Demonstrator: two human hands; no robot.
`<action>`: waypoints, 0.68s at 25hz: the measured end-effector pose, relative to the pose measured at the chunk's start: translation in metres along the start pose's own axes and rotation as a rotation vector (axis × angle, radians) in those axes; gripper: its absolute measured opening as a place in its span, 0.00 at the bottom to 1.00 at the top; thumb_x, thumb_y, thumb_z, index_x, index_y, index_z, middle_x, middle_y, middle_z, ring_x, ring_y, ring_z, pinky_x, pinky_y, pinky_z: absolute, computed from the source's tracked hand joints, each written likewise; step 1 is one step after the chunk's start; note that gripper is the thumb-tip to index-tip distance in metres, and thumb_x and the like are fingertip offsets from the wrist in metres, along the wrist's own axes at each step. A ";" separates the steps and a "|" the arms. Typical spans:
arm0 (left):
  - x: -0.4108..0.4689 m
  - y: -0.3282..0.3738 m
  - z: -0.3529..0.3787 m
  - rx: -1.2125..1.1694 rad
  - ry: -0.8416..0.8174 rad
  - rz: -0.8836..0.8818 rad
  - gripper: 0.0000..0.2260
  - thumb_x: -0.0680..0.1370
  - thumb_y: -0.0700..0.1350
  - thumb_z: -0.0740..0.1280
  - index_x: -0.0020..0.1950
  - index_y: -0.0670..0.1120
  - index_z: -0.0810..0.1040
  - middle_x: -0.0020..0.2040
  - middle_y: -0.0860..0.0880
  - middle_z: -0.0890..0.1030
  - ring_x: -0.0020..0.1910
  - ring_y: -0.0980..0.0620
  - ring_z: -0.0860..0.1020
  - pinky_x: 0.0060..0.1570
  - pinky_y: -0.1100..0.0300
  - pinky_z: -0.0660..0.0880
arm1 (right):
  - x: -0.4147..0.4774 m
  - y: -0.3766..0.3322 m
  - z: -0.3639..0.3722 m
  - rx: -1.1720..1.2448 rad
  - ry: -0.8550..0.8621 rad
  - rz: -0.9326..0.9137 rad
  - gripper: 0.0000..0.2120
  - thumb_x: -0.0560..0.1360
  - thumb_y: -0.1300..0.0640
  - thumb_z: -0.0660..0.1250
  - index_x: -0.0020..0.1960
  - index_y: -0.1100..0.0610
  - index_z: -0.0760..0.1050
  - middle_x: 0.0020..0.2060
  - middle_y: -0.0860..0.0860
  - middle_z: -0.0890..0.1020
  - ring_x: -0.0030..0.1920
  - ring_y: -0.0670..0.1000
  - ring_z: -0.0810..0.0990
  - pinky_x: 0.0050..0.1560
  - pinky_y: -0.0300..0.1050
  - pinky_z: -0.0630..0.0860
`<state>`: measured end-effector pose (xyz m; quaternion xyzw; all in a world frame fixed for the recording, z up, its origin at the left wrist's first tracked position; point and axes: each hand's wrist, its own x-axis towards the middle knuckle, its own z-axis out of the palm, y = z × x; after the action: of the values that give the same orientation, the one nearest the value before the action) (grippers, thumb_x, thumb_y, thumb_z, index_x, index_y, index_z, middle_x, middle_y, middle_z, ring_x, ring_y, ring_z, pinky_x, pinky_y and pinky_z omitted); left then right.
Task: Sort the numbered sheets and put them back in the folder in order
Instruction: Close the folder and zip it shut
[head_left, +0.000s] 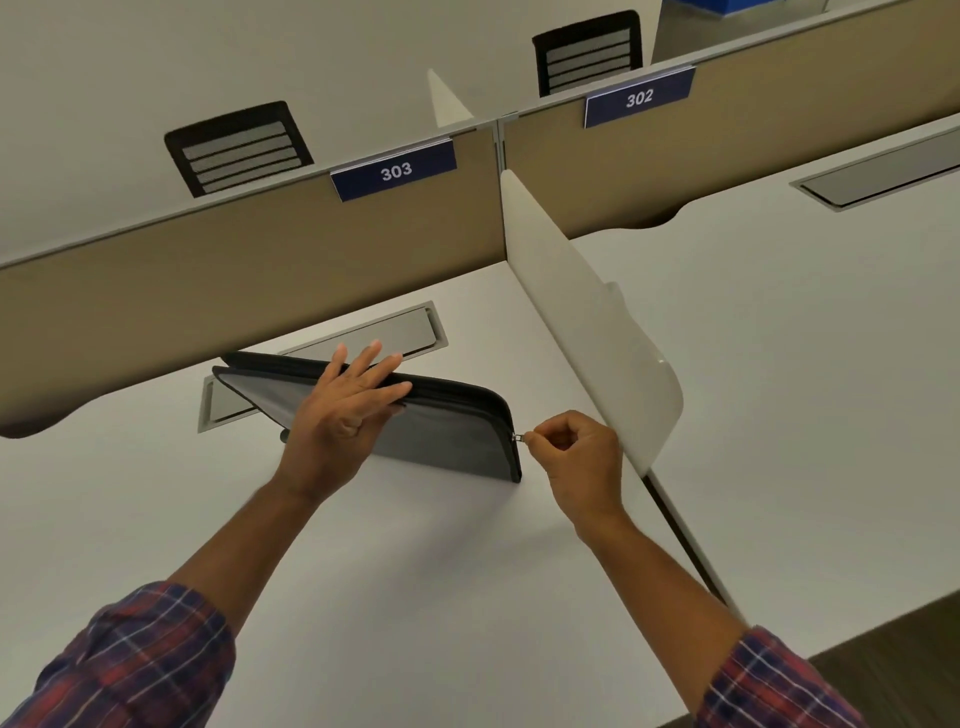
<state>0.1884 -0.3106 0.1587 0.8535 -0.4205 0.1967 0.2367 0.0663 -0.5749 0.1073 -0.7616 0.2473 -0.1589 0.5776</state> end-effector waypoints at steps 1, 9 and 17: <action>0.001 0.000 0.000 -0.009 0.003 -0.006 0.14 0.81 0.46 0.68 0.62 0.41 0.84 0.71 0.41 0.77 0.75 0.39 0.72 0.75 0.32 0.64 | 0.001 0.012 0.004 -0.013 -0.010 0.027 0.04 0.74 0.59 0.79 0.43 0.53 0.84 0.36 0.44 0.85 0.39 0.44 0.84 0.43 0.37 0.81; 0.008 0.003 -0.002 -0.081 -0.025 -0.080 0.11 0.79 0.42 0.74 0.61 0.41 0.85 0.70 0.41 0.78 0.76 0.40 0.71 0.76 0.33 0.63 | 0.015 0.085 0.037 -0.384 -0.164 0.069 0.03 0.78 0.63 0.73 0.48 0.60 0.86 0.44 0.53 0.87 0.38 0.43 0.77 0.39 0.23 0.72; 0.009 0.006 0.000 -0.124 -0.014 -0.103 0.12 0.78 0.42 0.73 0.60 0.42 0.85 0.70 0.43 0.78 0.76 0.41 0.72 0.78 0.35 0.61 | 0.027 0.072 0.034 -0.452 -0.284 -0.023 0.11 0.80 0.62 0.68 0.61 0.60 0.82 0.55 0.54 0.83 0.51 0.49 0.80 0.50 0.36 0.71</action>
<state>0.1892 -0.3193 0.1653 0.8590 -0.3891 0.1518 0.2960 0.0924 -0.5779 0.0280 -0.8886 0.1841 0.0024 0.4200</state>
